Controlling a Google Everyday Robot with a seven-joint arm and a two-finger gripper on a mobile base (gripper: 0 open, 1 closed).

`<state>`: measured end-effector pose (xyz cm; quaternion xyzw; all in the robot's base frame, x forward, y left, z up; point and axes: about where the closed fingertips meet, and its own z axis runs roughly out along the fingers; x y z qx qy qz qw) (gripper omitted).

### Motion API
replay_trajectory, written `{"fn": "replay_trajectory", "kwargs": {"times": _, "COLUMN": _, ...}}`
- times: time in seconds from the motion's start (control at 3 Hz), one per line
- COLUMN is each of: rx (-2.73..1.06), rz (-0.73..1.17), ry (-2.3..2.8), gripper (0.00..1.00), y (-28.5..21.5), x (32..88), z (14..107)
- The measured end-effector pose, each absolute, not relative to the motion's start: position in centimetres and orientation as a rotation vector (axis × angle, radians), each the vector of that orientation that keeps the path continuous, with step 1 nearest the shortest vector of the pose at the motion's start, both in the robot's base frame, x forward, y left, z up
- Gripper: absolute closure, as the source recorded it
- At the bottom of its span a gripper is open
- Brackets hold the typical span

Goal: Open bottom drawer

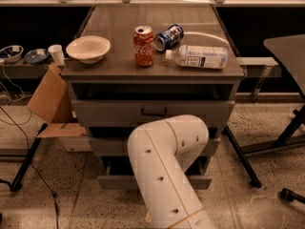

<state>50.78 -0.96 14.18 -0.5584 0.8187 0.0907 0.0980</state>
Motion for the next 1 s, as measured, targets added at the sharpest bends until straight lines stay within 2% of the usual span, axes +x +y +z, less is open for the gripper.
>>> {"fn": "replay_trajectory", "kwargs": {"times": 1.0, "rx": -1.633, "rz": 0.276, "ry": 2.43, "gripper": 0.0, "y": -0.72, "x": 49.89, "z": 14.37}}
